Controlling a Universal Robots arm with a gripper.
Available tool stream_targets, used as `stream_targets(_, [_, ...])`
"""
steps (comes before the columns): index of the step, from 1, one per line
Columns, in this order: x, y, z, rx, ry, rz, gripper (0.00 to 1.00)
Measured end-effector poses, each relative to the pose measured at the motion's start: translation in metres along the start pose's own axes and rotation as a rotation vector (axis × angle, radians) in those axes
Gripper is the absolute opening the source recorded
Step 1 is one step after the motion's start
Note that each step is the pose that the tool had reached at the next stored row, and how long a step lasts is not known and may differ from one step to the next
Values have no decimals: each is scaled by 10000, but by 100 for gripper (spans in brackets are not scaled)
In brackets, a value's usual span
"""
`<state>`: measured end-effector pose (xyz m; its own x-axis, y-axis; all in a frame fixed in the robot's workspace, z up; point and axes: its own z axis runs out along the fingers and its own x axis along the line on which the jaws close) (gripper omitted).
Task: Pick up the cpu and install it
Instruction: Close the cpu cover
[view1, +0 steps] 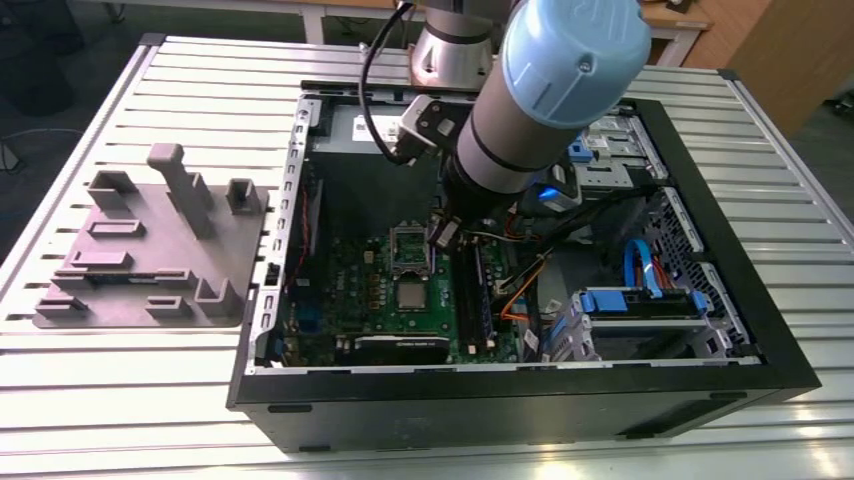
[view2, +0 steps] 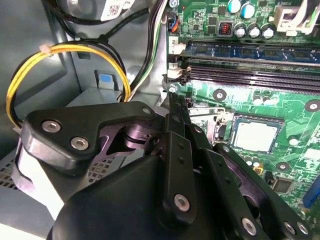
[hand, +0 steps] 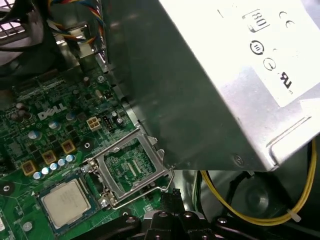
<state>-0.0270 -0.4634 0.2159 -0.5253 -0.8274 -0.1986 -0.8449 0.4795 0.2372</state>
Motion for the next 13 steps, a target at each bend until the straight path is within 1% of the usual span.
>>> stream_targets(3, [-1,-6,29,-5,-10,0,10])
stream_targets(5, [3,-11,51,-30,-49,-3,10])
stream_targets(8, [4,-17,93,-91,-148,-14,10])
stream_targets(13, [-6,-17,147,-227,-365,-41,10])
